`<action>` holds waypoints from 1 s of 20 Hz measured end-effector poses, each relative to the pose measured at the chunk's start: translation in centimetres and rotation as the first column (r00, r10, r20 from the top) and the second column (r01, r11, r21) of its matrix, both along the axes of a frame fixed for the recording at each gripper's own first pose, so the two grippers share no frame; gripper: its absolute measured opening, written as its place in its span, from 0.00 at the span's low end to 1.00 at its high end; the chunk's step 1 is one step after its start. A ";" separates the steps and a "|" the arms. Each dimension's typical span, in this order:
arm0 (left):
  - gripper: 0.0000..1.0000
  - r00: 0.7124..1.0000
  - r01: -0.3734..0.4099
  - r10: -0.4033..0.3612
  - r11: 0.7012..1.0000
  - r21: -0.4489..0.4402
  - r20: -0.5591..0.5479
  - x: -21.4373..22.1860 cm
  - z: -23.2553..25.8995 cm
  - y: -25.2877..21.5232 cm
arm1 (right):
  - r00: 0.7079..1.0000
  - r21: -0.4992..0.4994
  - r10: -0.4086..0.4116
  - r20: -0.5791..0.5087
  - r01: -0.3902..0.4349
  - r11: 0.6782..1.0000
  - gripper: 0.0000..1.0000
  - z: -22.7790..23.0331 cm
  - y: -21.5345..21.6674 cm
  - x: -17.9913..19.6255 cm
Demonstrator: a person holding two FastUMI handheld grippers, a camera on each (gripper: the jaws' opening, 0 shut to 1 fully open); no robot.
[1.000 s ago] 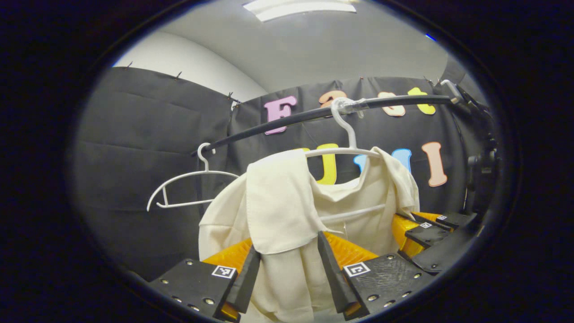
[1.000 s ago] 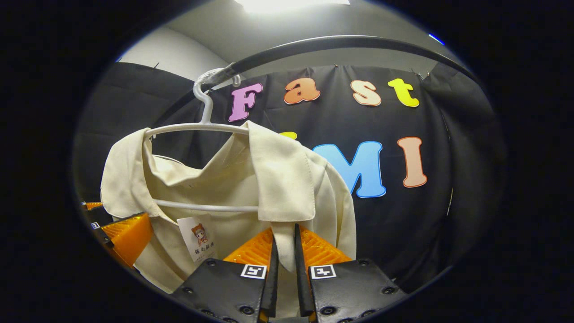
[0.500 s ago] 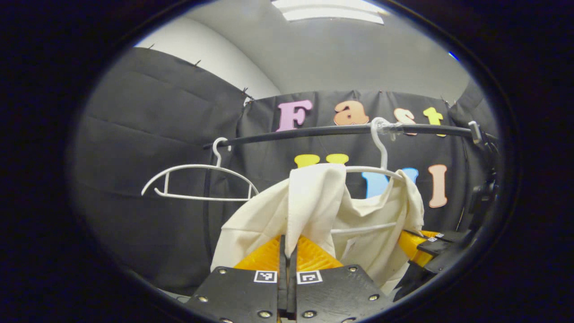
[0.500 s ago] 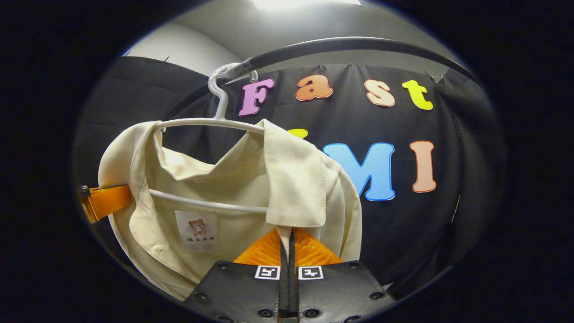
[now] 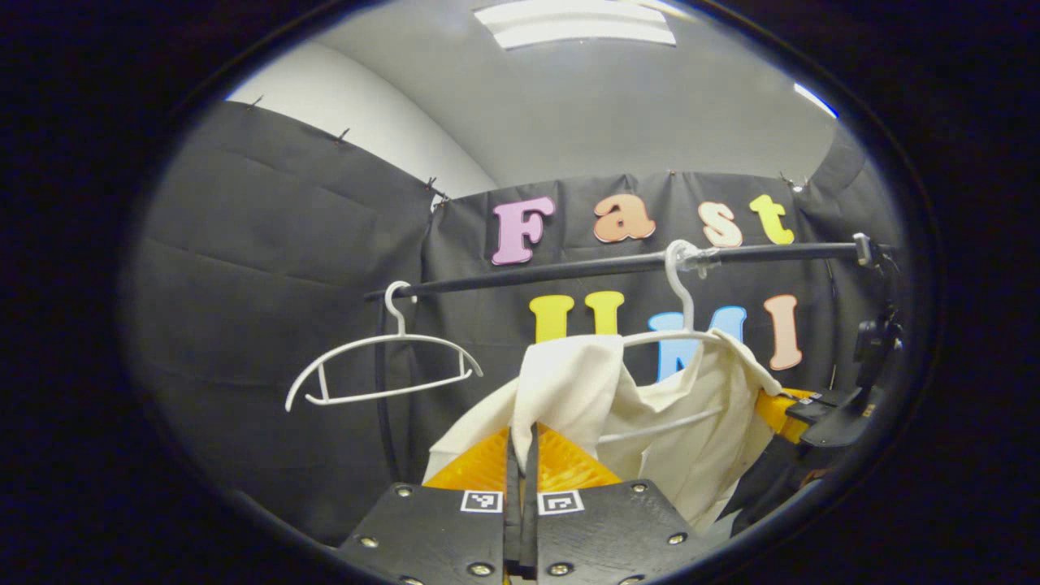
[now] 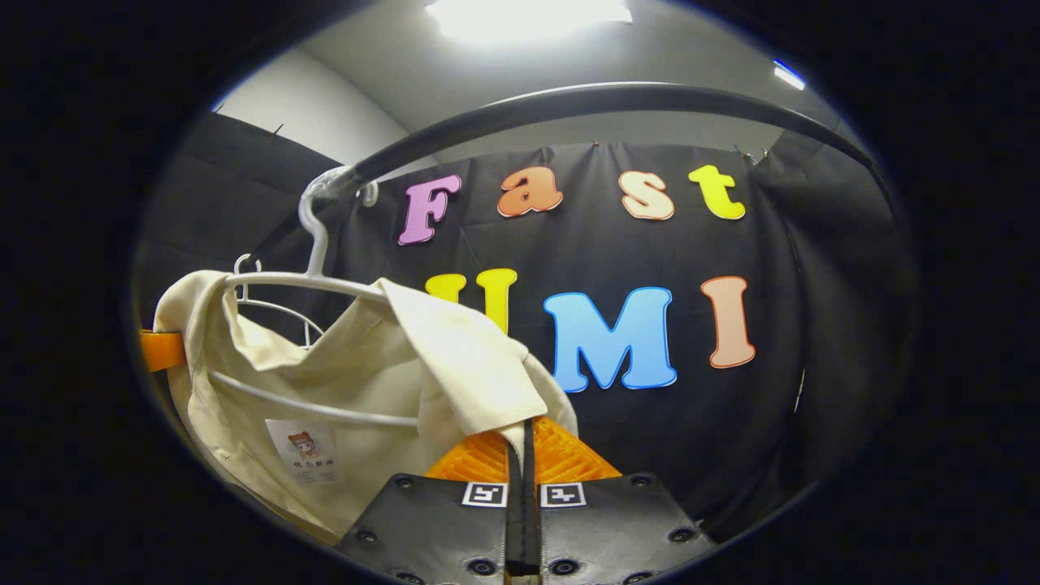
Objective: Grasp the clothes on the hanger with both hands and then place them into the laundry hamper below.
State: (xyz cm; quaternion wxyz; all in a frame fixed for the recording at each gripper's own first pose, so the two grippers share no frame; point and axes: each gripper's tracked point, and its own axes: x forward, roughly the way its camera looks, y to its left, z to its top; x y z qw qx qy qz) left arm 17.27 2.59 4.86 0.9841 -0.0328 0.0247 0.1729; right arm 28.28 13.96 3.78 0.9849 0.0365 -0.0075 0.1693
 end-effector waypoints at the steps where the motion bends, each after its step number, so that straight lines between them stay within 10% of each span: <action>1: 0.00 1.000 -0.008 0.008 1.000 0.010 0.020 -0.2 1.2 0.5 | 1.000 0.010 -0.017 0.011 0.017 1.000 0.00 0.7 -0.7 0.4; 12: 0.00 0.983 -0.127 0.106 0.982 0.138 0.150 -4.9 11.0 9.4 | 0.996 0.051 -0.077 0.051 0.074 0.996 0.00 4.5 -3.7 4.2; 19: 0.00 0.997 0.060 -0.060 0.998 0.009 0.047 -5.4 4.3 3.3 | 0.998 0.033 -0.056 0.034 0.055 0.998 0.00 3.0 -3.0 3.7; 20: 0.16 0.995 0.092 -0.092 0.996 -0.005 0.034 -5.2 3.4 2.0 | 0.998 0.030 -0.054 0.028 0.053 0.998 0.00 2.5 -2.9 3.6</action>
